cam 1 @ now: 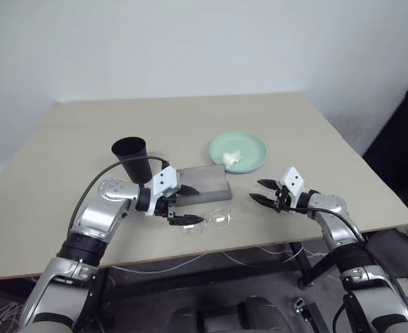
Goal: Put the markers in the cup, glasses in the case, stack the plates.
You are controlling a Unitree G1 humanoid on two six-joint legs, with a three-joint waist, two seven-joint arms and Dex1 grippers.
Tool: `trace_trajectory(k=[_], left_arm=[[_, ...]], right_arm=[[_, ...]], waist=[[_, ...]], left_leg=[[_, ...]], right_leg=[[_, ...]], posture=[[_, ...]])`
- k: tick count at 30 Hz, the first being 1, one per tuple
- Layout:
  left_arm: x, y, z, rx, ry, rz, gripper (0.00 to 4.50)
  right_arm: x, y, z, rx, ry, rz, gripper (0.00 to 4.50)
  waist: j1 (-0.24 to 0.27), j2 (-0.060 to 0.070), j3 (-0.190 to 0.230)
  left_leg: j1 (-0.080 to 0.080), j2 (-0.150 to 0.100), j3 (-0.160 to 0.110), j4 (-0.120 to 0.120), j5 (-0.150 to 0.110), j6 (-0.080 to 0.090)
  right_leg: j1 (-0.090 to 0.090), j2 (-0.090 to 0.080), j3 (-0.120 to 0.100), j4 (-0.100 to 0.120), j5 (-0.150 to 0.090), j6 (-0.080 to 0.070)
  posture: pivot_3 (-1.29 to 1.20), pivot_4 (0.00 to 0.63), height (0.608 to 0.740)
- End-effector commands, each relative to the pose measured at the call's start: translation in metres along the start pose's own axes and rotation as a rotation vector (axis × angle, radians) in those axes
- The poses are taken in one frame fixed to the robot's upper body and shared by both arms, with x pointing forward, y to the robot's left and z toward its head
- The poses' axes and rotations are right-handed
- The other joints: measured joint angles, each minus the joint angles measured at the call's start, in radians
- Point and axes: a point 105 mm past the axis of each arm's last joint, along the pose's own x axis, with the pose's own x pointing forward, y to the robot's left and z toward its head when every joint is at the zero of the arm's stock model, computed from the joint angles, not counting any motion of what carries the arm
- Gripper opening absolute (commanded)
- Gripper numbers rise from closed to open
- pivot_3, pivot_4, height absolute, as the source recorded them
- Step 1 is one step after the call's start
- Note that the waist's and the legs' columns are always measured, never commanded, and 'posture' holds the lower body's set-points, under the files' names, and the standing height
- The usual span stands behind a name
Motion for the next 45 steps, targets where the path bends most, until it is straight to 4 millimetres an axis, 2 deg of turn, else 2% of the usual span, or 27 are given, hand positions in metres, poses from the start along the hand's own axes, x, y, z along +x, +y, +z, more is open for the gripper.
trace_trajectory(k=[1,10,15,23,34,38,45], left_arm=[[-0.003,0.005,0.011,0.027,0.03,-0.07,4.5],[0.02,0.006,0.013,-0.027,0.052,-0.185,4.5],[0.033,0.004,0.01,-0.043,0.065,-0.212,2.87],[0.034,0.004,0.009,-0.042,0.069,-0.214,0.03],[0.034,0.004,0.009,-0.042,0.07,-0.214,0.03],[0.037,0.002,0.004,-0.043,0.077,-0.216,0.03],[0.037,0.002,0.004,-0.042,0.078,-0.216,0.03]], right_arm=[[0.003,-0.001,0.015,-0.01,-0.068,-0.047,2.6],[-0.005,0.007,0.009,0.026,-0.084,-0.113,2.6],[-0.017,0.008,0.012,0.051,-0.104,-0.115,2.66],[-0.019,0.009,0.013,0.06,-0.105,-0.109,2.66],[-0.019,0.009,0.013,0.061,-0.104,-0.109,2.66],[-0.029,0.019,0.023,0.084,-0.15,-0.018,2.66],[-0.03,0.02,0.024,0.09,-0.149,-0.012,2.66]], waist=[[0.0,0.0,0.0],[-0.001,0.0,0.0],[0.0,0.0,0.0],[0.0,0.0,0.0],[0.0,0.0,0.0],[0.0,0.0,0.0],[0.0,0.0,0.0]], left_leg=[[0.0,0.0,0.0,0.0,0.0,0.0],[-0.001,-0.001,0.0,0.0,0.0,0.0],[-0.001,0.0,0.0,0.0,0.0,0.0],[0.0,0.0,0.0,0.001,0.0,0.0],[-0.001,0.0,0.0,0.001,0.0,0.001],[-0.001,-0.001,-0.001,0.001,0.0,0.001],[0.0,-0.001,0.0,0.002,0.0,0.001]], right_leg=[[0.0,0.0,0.0,0.001,0.0,0.0],[0.0,-0.001,0.001,-0.001,0.0,0.001],[0.0,0.0,0.001,0.0,0.0,0.001],[0.0,0.0,0.002,0.001,0.0,0.001],[0.0,0.0,0.002,0.001,0.0,0.001],[0.0,0.0,0.002,0.0,-0.001,0.001],[0.001,-0.001,0.002,0.001,-0.001,0.001]], posture=[[0.0,0.0,0.74],[0.0,0.0,0.74],[0.0,0.0,0.74],[0.0,0.0,0.74],[0.0,0.0,0.74],[0.0,0.0,0.74],[0.0,0.0,0.74]])
